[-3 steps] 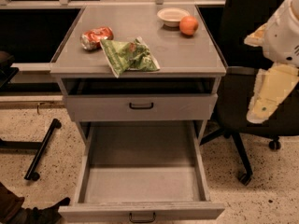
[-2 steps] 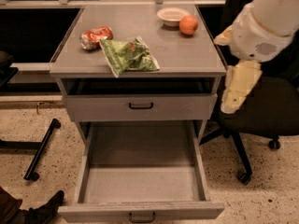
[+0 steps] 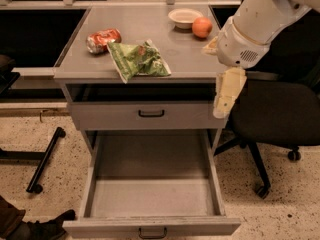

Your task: Place green jalapeno chip bag into middle drawer

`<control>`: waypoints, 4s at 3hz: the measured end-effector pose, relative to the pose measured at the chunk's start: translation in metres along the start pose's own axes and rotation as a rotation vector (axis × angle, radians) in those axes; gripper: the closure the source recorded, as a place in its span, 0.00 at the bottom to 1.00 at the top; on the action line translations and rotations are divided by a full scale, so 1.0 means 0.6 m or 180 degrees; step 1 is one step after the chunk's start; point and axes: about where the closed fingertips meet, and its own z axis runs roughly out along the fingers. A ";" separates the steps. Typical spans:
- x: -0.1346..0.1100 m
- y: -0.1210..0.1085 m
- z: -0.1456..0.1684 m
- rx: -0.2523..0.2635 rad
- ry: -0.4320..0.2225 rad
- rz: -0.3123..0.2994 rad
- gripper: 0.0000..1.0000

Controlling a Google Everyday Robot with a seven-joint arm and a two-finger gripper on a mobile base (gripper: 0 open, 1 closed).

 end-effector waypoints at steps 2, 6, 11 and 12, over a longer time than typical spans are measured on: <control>-0.129 -0.094 0.099 -0.0199 -0.0361 -0.0782 0.00; -0.267 -0.240 0.183 0.0016 -0.0414 -0.1445 0.00; -0.257 -0.265 0.212 0.0028 -0.0569 -0.1365 0.88; -0.251 -0.211 0.136 0.0261 -0.0672 -0.1290 1.00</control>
Offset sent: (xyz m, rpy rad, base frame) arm 0.1197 0.1891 -0.0366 0.1084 -0.0226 0.5287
